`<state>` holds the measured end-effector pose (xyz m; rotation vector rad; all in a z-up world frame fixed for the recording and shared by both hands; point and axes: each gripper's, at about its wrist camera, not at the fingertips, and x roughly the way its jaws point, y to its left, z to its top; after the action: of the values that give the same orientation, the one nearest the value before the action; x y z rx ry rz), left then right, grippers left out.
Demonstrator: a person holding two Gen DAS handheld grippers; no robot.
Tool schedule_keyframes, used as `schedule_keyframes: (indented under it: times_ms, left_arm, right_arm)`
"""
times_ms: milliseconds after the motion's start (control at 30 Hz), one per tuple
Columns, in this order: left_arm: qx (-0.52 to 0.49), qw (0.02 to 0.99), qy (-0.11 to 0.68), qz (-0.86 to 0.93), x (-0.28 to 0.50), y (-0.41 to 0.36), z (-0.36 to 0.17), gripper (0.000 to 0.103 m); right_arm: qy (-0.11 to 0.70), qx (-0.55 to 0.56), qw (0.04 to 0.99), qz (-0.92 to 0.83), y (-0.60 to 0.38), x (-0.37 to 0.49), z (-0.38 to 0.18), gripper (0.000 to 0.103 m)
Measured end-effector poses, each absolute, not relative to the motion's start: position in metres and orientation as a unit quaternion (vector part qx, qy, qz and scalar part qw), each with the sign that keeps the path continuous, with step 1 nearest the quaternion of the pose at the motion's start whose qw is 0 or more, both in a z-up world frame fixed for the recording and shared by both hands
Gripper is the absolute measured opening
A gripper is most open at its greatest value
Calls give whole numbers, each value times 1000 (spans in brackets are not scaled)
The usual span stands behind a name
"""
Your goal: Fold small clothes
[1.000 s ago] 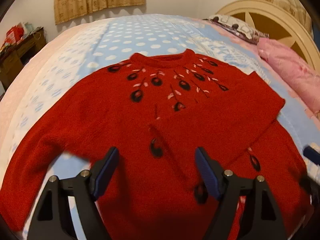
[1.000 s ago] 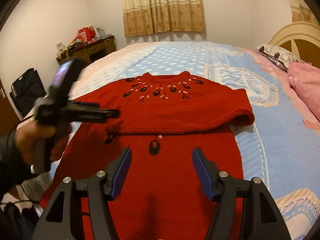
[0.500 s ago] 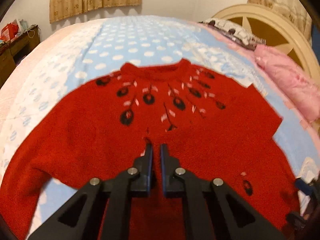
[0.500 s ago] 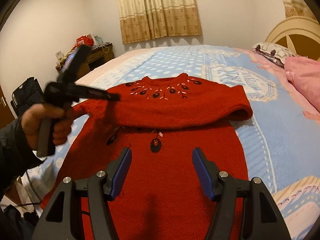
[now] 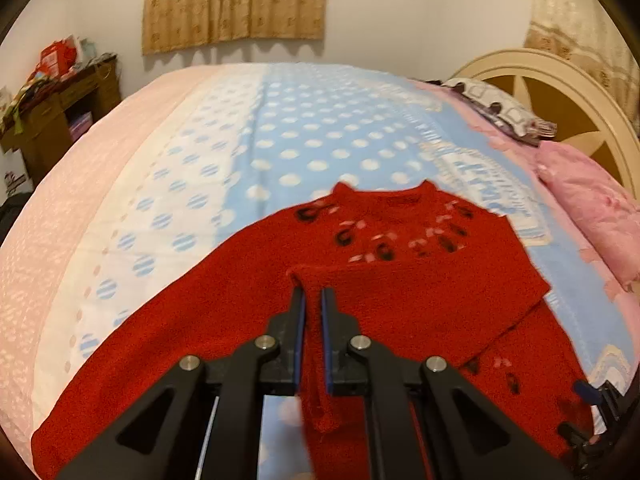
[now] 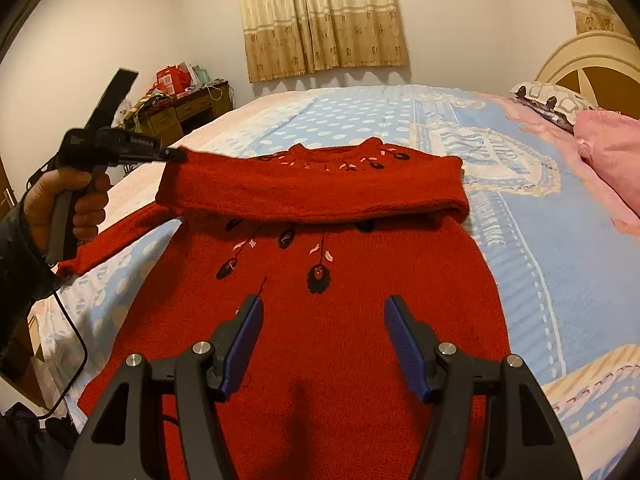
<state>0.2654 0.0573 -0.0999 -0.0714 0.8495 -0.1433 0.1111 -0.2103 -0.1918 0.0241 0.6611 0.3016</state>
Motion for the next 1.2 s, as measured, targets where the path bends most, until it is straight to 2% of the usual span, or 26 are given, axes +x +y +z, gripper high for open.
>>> schedule_keyframes:
  times_ms: [367, 400, 467, 533, 633, 667, 700, 800, 933, 1033, 1100, 1200]
  left_arm:
    - [-56, 881, 468, -34, 281, 80, -159, 9]
    - [-50, 882, 467, -35, 281, 78, -163, 14]
    - [-36, 884, 465, -26, 280, 77, -168, 16]
    - [-25, 884, 467, -18, 278, 75, -169, 27]
    - [-1, 894, 449, -5, 271, 73, -160, 48]
    - [4, 897, 441, -3, 269, 73, -157, 61]
    - [7, 905, 425, -1, 264, 73, -153, 69]
    - [15, 911, 413, 4, 262, 71, -152, 76]
    - [22, 900, 435, 9, 267, 65, -171, 76]
    - [36, 901, 432, 16, 265, 61, -181, 77]
    - [47, 904, 425, 20, 262, 58, -181, 78]
    - [56, 902, 427, 12, 257, 55, -177, 80]
  right_arm:
    - [340, 7, 929, 143, -211, 113, -199, 64]
    - [343, 3, 928, 144, -210, 113, -199, 64]
    - [343, -15, 928, 146, -210, 113, -192, 64]
    - [339, -28, 929, 145, -211, 116, -182, 64]
    - [337, -22, 929, 152, -221, 134, -160, 66]
    - [338, -21, 928, 157, -224, 145, -153, 70]
    - [335, -25, 929, 155, -226, 155, -149, 70]
    - [339, -37, 929, 146, -230, 200, -144, 70]
    - [362, -17, 920, 146, -236, 253, -156, 70]
    - [412, -1, 900, 146, -241, 286, -185, 70]
    - [456, -14, 881, 123, -245, 299, -212, 70]
    - [445, -28, 888, 111, -245, 291, -211, 70]
